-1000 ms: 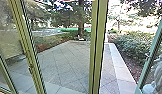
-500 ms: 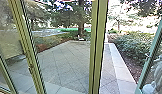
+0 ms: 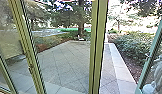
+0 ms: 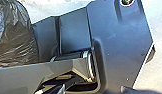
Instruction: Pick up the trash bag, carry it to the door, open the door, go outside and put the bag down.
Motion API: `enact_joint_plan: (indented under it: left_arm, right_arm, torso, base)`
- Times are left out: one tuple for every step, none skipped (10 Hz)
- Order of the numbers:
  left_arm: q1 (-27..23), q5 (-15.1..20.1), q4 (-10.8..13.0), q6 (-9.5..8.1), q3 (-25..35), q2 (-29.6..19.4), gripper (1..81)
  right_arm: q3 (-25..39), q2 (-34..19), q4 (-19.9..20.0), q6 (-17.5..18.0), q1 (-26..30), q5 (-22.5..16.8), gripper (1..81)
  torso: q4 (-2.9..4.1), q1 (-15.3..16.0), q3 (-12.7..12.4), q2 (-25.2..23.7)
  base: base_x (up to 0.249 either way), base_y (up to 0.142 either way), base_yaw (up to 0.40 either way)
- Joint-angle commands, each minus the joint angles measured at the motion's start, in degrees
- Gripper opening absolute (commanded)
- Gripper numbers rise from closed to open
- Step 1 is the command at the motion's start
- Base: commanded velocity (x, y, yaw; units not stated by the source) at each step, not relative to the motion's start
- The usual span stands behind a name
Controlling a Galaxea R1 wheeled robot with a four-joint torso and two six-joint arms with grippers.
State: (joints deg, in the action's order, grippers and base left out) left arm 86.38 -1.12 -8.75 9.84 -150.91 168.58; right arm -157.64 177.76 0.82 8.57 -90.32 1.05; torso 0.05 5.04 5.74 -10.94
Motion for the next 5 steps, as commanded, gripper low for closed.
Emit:
enact_joint_plan:
  left_arm:
    - [-3.19,3.49,1.63,0.36,0.0,-0.26,1.0]
    - [-3.19,3.58,1.9,0.36,0.0,-0.17,1.0]
    - [-3.19,3.76,1.99,0.36,0.08,-0.17,1.0]
    - [-3.19,3.84,1.99,0.36,0.0,-0.26,1.0]
    - [-3.19,3.85,1.99,0.36,0.08,-0.26,1.0]
  right_arm:
    - [0.67,1.22,-0.82,-0.31,2.29,-3.6,81.1]
    - [0.67,1.22,-0.82,-0.31,2.38,-3.6,81.1]
    - [0.67,1.22,-0.82,-0.31,2.38,-3.6,81.1]
    - [0.67,1.3,-0.82,-0.31,2.38,-3.6,81.1]
    - [0.67,1.3,-0.82,-0.31,2.38,-3.6,81.1]
  torso:
    - [0.0,0.0,0.0,0.0]
    - [0.0,0.0,0.0,0.0]
    - [0.0,0.0,0.0,0.0]
    - [0.0,0.0,0.0,0.0]
    - [0.0,0.0,0.0,0.0]
  base:
    - [0.0,0.0,0.0]
    - [0.0,0.0,0.0]
    - [0.0,0.0,0.0]
    - [0.0,0.0,0.0]
    - [0.0,0.0,-0.1]
